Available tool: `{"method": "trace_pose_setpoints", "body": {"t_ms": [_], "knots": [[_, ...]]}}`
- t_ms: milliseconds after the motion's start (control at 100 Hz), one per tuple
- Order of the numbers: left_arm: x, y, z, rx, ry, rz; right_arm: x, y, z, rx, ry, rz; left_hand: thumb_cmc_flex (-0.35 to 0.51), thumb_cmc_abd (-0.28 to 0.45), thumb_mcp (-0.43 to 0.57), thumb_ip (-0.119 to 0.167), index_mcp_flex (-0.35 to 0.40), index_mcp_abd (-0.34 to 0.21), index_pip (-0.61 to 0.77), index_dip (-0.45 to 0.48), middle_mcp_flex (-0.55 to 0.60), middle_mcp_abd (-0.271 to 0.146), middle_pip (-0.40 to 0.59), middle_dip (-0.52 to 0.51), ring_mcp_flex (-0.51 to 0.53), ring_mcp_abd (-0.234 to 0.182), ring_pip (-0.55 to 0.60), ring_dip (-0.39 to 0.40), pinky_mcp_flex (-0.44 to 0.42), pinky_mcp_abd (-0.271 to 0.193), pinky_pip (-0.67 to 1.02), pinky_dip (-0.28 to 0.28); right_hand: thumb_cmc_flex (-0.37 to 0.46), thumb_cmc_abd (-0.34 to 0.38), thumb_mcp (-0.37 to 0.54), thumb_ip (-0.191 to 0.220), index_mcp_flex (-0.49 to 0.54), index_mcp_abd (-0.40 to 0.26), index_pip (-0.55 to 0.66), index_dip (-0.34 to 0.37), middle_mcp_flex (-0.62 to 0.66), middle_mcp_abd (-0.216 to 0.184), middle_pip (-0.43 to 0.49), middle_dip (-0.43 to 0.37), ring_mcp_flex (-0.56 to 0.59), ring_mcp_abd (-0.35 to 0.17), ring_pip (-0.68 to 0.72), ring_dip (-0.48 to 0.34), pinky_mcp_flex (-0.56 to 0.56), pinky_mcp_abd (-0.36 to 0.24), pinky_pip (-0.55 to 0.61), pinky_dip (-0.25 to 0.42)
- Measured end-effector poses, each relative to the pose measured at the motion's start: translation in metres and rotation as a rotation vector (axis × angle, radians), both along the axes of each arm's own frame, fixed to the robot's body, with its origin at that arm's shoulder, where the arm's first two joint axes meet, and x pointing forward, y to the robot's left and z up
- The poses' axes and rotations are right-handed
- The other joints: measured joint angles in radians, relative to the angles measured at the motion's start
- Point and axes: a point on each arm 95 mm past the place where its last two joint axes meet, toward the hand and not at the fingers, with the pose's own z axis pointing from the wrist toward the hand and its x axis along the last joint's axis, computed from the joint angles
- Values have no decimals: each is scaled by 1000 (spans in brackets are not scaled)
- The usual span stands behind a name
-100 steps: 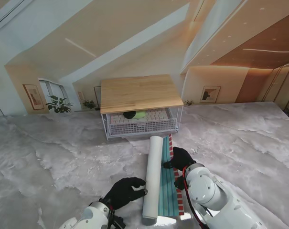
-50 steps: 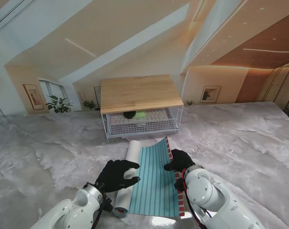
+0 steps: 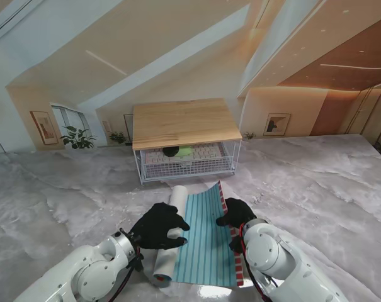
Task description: Unroll the mouse pad and set up the keyboard and mouse from the tabletop organizer
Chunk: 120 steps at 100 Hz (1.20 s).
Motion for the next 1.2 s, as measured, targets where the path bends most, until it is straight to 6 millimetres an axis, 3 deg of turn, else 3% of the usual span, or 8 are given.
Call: {"method": "trace_pose_setpoints", "body": {"t_ms": [220,390,550,660,880,1040,1200], "knots": [[2,-4,-2,25,-23,-110,0,0,-1,-2,2,0,-1,15,-2,-23,13,-12,-1,-1,11,-28,-10,-1,-50,-62,-37,-20,8,-67,-183,-19,0,0,0,0,0,0,0,0,0,0,0,0,0,0,0,0,0,0,0,0],[6,-13,-4,67,-18,-194,0,1,-2,-1,3,1,-1,32,1,-45,13,-28,-1,-2,11,-53,-10,-11,-50,-96,-61,-39,9,-101,-273,48,0,1,0,0,0,0,0,1,0,0,0,0,0,0,0,0,0,0,0,0],[13,-20,-10,114,-11,-266,0,1,-3,0,2,3,-1,33,0,-45,13,-31,7,-2,11,-63,-10,-13,-50,-122,-65,-39,9,-129,-293,119,0,1,0,0,0,0,0,1,0,0,0,0,0,0,0,0,0,0,0,0],[20,-24,-13,141,6,-288,0,1,-3,2,0,5,-1,33,4,-45,25,-31,13,-2,11,-63,-10,-14,-50,-121,-43,-39,14,-163,-293,142,0,1,0,0,0,0,0,1,0,0,0,0,0,0,0,0,0,0,0,0],[35,-23,-19,243,6,-294,0,0,-3,3,-1,5,-1,32,74,-45,35,-41,30,3,25,-63,-1,-14,-49,-121,-18,-39,26,-176,-268,151,-1,1,0,0,0,0,0,1,0,0,0,0,0,0,0,0,0,0,0,0],[43,-16,-17,306,-15,-253,0,-2,-2,5,-7,5,-1,32,96,-45,16,-157,11,2,25,-77,-2,-14,-49,-120,-6,-39,31,-206,-265,152,-1,1,0,0,0,0,0,1,0,0,0,0,0,0,0,0,0,0,0,0],[47,2,-15,311,-23,-177,0,-4,-2,9,-10,5,-2,32,102,-45,21,-97,31,3,13,-75,-6,-14,-49,-120,-6,-39,32,-207,-265,141,-1,1,0,0,0,0,0,1,0,0,0,0,0,0,0,0,0,0,0,0]]}}
